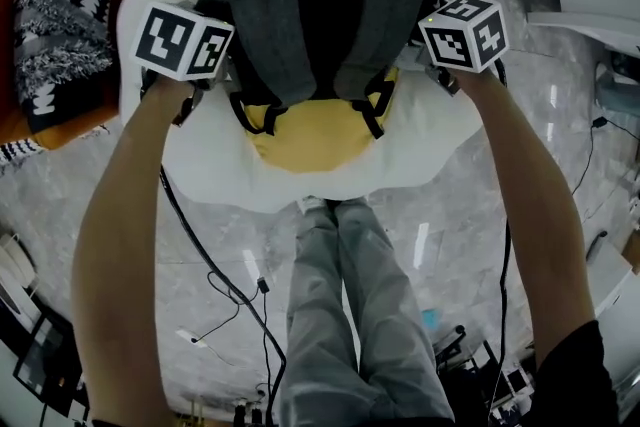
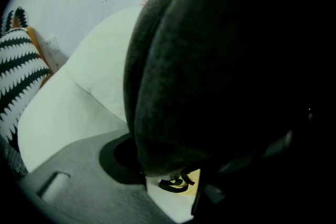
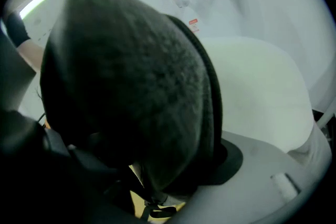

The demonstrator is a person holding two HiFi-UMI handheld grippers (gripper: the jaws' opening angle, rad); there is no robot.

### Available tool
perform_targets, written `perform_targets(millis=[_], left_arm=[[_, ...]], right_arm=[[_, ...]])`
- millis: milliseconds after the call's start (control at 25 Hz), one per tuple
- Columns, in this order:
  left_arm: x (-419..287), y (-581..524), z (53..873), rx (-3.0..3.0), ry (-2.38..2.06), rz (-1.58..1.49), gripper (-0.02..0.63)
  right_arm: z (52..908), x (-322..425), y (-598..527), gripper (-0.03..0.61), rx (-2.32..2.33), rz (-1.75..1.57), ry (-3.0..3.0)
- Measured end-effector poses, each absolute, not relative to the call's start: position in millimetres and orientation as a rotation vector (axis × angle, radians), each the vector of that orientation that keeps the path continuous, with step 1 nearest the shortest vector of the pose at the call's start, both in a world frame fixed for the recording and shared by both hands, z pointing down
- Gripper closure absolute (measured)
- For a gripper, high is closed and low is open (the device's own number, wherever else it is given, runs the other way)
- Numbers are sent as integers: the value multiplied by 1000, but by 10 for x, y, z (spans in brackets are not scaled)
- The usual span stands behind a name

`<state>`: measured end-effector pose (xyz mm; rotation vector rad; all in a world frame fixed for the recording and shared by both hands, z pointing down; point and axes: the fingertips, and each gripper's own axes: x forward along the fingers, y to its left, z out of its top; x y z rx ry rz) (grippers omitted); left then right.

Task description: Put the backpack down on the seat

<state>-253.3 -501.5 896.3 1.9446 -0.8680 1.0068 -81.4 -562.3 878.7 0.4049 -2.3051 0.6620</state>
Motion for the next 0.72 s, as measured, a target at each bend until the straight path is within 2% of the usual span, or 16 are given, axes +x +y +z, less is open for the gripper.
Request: perform_targets(millis=[40,80,360,560,720], left_arm=[[-2565,-5011,8963,1921,-891,1001,368],[-2595,-5002,8954,1906,-912,994,368],[-2912,-4783,8867,1768,-1076,966,371],[-2926,-4430,8739,1769,-1120,972,532],[-2773,-4207,8502,1776,-1145,860,614]], right_arm=[[8779,-793,-5672,219,444,685,-2305],[8755,-756,-5724,210,493,708,-2308],[8614,-301,-5740,216,681,774,-2288],[8444,-157,-5504,333,679,794,-2301],[8215,-211,-5230,410,667,834,-2335]])
